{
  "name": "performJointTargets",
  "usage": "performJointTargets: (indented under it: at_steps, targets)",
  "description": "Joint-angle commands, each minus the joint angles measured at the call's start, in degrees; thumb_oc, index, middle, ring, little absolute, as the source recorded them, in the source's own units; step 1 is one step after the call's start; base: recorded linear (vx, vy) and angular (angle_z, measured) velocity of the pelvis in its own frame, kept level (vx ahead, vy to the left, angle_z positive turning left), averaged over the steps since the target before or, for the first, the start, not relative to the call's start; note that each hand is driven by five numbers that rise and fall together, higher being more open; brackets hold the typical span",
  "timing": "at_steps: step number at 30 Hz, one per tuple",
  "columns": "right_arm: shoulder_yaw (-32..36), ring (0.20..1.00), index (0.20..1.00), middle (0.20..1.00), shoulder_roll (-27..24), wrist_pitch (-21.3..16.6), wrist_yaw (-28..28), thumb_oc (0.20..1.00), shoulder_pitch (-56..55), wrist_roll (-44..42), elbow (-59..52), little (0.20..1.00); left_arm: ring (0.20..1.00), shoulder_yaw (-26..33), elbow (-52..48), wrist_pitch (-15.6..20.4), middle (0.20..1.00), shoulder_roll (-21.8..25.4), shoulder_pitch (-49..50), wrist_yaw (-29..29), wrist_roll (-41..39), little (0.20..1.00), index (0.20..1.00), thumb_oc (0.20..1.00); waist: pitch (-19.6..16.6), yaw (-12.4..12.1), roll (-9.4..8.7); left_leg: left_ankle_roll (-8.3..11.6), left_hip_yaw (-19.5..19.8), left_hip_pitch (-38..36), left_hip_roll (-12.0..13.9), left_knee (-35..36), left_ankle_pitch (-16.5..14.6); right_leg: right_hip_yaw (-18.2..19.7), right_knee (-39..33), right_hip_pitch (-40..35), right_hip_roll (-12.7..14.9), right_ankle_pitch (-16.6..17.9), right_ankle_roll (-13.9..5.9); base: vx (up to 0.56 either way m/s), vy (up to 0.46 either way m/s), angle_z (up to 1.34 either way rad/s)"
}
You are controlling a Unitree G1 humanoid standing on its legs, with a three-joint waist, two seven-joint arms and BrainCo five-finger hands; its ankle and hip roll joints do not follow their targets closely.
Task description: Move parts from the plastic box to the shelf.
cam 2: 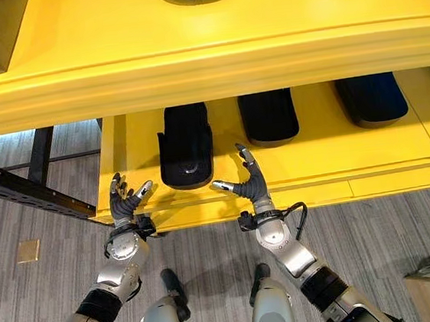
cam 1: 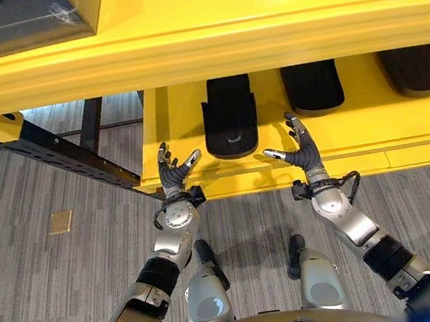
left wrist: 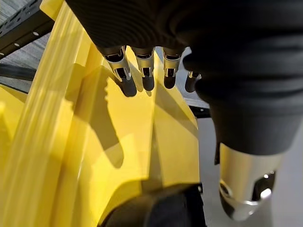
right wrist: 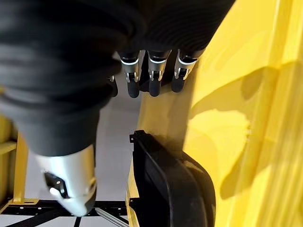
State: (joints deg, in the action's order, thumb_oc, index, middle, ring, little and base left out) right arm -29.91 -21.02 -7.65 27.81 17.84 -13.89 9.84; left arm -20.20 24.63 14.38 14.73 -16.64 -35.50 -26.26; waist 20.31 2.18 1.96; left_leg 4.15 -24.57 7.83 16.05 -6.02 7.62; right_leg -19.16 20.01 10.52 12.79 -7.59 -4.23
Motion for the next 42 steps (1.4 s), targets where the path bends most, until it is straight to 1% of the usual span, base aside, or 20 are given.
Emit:
performJointTargets:
  at_steps: [1, 8, 11, 12, 17, 19, 20, 21, 23, 25, 27, 29, 33, 34, 38, 42]
  targets:
    - [0.4, 1.000, 1.000, 1.000, 3.9, -1.8, 0.1, 1.000, 5.7, -2.1, -0.6, 1.000, 1.000, -0.9, -3.4, 1.2, 1.000, 0.1, -2.9, 0.4, 2.0, 1.000, 1.000, 1.000, 2.2, -0.4, -2.98, 2.70, 2.2, -1.4, -0.4, -2.9, -2.3, -3.2, -8.7, -6.6, -3.9, 2.5, 1.97, 0.00, 0.000, 0.00]
    - [0.7, 1.000, 1.000, 1.000, 6.4, -0.9, 0.7, 1.000, 8.9, -4.1, 3.2, 1.000, 1.000, -1.2, -4.8, 0.8, 1.000, 0.7, -2.6, 0.2, 1.7, 1.000, 1.000, 1.000, 2.5, -1.7, -2.59, 2.63, 3.1, -1.0, -0.8, -2.8, -2.4, -3.8, -7.5, -5.8, -3.4, 2.1, 2.30, 0.00, 0.002, 0.00]
    - [0.6, 1.000, 1.000, 1.000, 7.6, 0.6, 0.8, 1.000, 12.7, -6.2, 5.9, 1.000, 1.000, -1.6, -4.5, 0.4, 1.000, 0.9, -3.0, 1.0, 1.0, 1.000, 1.000, 1.000, 3.1, -2.9, -2.25, 2.55, 3.6, -0.7, -1.0, -2.8, -2.6, -4.3, -6.4, -5.0, -3.1, 1.9, 2.49, 0.00, 0.017, 0.05]
    - [0.5, 1.000, 1.000, 1.000, 8.0, 1.6, 1.0, 1.000, 14.1, -7.2, 6.9, 1.000, 1.000, -1.8, -4.1, 0.6, 1.000, 0.9, -3.2, 1.5, 1.0, 1.000, 1.000, 1.000, 3.3, -3.3, -2.14, 2.49, 3.8, -0.6, -1.1, -2.8, -2.8, -4.5, -5.9, -4.7, -2.9, 1.8, 2.51, 0.00, 0.015, 0.09]
    - [0.5, 1.000, 1.000, 1.000, 8.8, 2.7, 2.9, 1.000, 16.9, -9.3, 9.4, 1.000, 1.000, -2.2, -3.6, 0.6, 1.000, 1.0, -3.9, 2.7, 1.3, 1.000, 1.000, 1.000, 3.8, -4.0, -1.92, 2.41, 4.1, -0.3, -1.3, -2.7, -3.1, -4.7, -4.8, -3.7, -2.4, 1.8, 2.47, 0.00, 0.017, 0.14]
    - [0.6, 1.000, 1.000, 1.000, 9.1, 3.1, 3.8, 1.000, 18.2, -10.2, 11.0, 1.000, 1.000, -2.8, -3.2, -0.3, 1.000, 0.9, -4.8, 4.0, 2.2, 1.000, 1.000, 1.000, 4.0, -4.1, -1.78, 2.32, 4.0, -0.1, -1.3, -2.7, -3.3, -4.7, -4.1, -2.9, -2.2, 1.8, 2.42, 0.00, 0.035, 0.04]
    - [0.6, 1.000, 1.000, 1.000, 9.4, 2.9, 4.2, 1.000, 19.2, -10.7, 12.2, 1.000, 1.000, -3.5, -2.6, -0.9, 1.000, 0.9, -6.0, 4.6, 2.8, 1.000, 1.000, 1.000, 4.2, -4.0, -1.67, 2.25, 3.9, 0.0, -1.4, -2.6, -3.4, -4.6, -3.6, -2.3, -2.1, 1.8, 2.37, 0.00, 0.055, 0.03]
    - [0.4, 1.000, 1.000, 1.000, 9.5, 2.9, 4.1, 1.000, 19.9, -10.7, 12.9, 1.000, 1.000, -4.3, -2.0, -2.4, 1.000, 1.0, -7.1, 5.4, 3.1, 1.000, 1.000, 1.000, 4.3, -3.8, -1.62, 2.24, 3.8, 0.2, -1.3, -2.6, -3.4, -4.5, -3.2, -1.9, -2.0, 1.8, 2.32, 0.01, 0.071, 0.03]
    - [0.2, 1.000, 1.000, 1.000, 9.3, 3.4, 3.9, 1.000, 21.1, -10.8, 13.7, 1.000, 1.000, -5.4, 0.0, -3.8, 1.000, 0.9, -9.5, 5.9, 1.6, 1.000, 1.000, 1.000, 4.5, -3.2, -1.49, 2.21, 3.6, 0.5, -1.2, -2.8, -3.4, -4.1, -2.4, -1.0, -1.9, 1.6, 2.34, 0.02, 0.055, 0.02]
    - [0.1, 1.000, 1.000, 1.000, 9.2, 3.6, 3.9, 1.000, 21.6, -10.7, 13.9, 1.000, 1.000, -5.7, 0.9, -4.4, 1.000, 0.8, -10.4, 6.2, 1.1, 1.000, 1.000, 1.000, 4.5, -3.0, -1.44, 2.18, 3.5, 0.6, -1.2, -2.9, -3.4, -4.0, -2.2, -0.7, -1.8, 1.6, 2.33, 0.00, 0.017, 0.00]
    - [-0.2, 1.000, 1.000, 1.000, 9.4, 4.6, 5.6, 1.000, 23.5, -10.5, 15.1, 1.000, 1.000, -6.5, 4.8, -4.6, 1.000, 0.0, -13.2, 6.7, 1.8, 1.000, 1.000, 1.000, 4.8, -2.3, -1.45, 2.10, 3.2, 0.9, -1.2, -3.0, -3.4, -3.4, -1.5, 0.4, -1.8, 1.7, 2.28, 0.00, 0.035, 0.01]
    - [-0.3, 1.000, 1.000, 1.000, 9.4, 4.7, 6.2, 1.000, 24.0, -10.8, 15.5, 1.000, 1.000, -6.8, 5.9, -4.3, 1.000, -0.1, -14.0, 6.9, 2.0, 1.000, 1.000, 1.000, 4.8, -2.1, -1.46, 2.09, 3.1, 0.9, -1.3, -3.0, -3.4, -3.3, -1.4, 0.6, -1.9, 1.7, 2.25, 0.00, 0.013, -0.02]
    - [-0.7, 1.000, 1.000, 1.000, 9.3, 5.8, 7.8, 1.000, 25.5, -10.0, 16.0, 1.000, 1.000, -7.8, 9.0, -3.3, 1.000, -0.7, -17.3, 5.9, 3.6, 1.000, 1.000, 1.000, 5.2, -0.9, -1.63, 2.06, 2.6, 1.2, -1.2, -3.2, -3.4, -2.5, -1.2, 1.5, -2.0, 1.9, 2.14, 0.00, 0.035, -0.06]
    - [-0.8, 1.000, 1.000, 1.000, 9.2, 5.9, 7.6, 1.000, 25.8, -10.0, 16.2, 1.000, 1.000, -8.0, 9.6, -3.4, 1.000, -0.8, -18.7, 6.0, 3.4, 1.000, 1.000, 1.000, 5.4, -0.5, -1.69, 2.04, 2.5, 1.4, -1.2, -3.3, -3.4, -2.1, -1.2, 1.9, -2.1, 2.0, 2.12, -0.01, 0.041, -0.09]
    - [-1.3, 1.000, 1.000, 1.000, 9.4, 5.7, 7.4, 1.000, 26.4, -10.6, 17.0, 1.000, 1.000, -8.5, 10.9, -3.2, 1.000, -1.0, -21.1, 6.3, 3.2, 1.000, 1.000, 1.000, 5.7, 0.1, -1.81, 1.99, 2.2, 1.9, -1.1, -3.6, -3.4, -1.6, -0.9, 2.6, -2.2, 2.1, 2.10, -0.01, 0.013, -0.03]
    - [-1.8, 1.000, 1.000, 1.000, 9.8, 5.7, 6.2, 1.000, 27.9, -11.4, 17.9, 1.000, 1.000, -8.7, 13.6, -4.1, 1.000, -1.1, -24.4, 7.7, 1.4, 1.000, 1.000, 1.000, 6.2, 0.8, -2.06, 2.01, 2.0, 2.6, -1.1, -4.1, -3.5, -0.9, -0.7, 3.6, -2.5, 2.3, 2.03, -0.03, 0.010, -0.06]
